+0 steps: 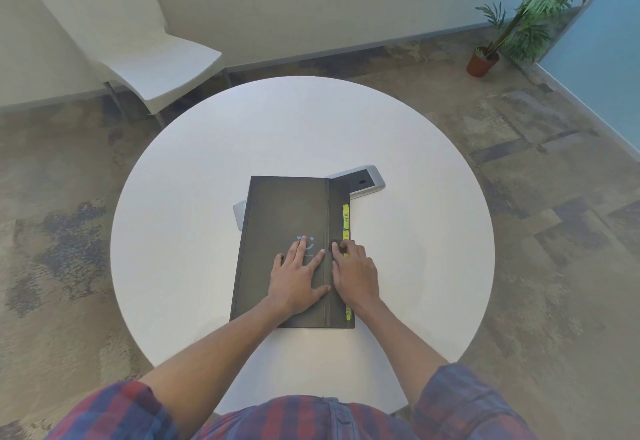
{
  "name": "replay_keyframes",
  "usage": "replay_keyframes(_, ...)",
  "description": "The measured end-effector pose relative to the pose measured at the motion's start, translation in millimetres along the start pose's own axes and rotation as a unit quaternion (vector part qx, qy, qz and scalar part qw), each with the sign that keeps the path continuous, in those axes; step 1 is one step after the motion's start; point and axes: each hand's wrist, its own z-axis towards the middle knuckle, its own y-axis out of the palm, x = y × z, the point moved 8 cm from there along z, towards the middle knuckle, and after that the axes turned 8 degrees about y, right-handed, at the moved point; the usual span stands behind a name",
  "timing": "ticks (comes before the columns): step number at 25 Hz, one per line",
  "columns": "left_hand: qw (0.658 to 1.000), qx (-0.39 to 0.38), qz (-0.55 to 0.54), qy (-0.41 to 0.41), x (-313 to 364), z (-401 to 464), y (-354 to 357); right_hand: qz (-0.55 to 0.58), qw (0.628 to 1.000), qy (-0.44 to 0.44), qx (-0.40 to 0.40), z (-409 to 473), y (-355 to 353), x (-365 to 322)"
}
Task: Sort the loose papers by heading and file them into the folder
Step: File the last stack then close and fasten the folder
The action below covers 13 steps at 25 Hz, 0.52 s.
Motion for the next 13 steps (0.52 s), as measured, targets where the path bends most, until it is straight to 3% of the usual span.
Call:
replay_keyframes(9,0.999,-0.009,-0.024,0.025,-11.0,-5.2,-10.0,-0.010,0.999,0.009,-0.039,4.5,2.4,-2.9)
replay_keyframes(13,0.986,0.072,-0.047,-0.141,-56.8,-31.9,-18.1,0.044,0.995,0.037,-0.083,0.0,-4.9,4.4)
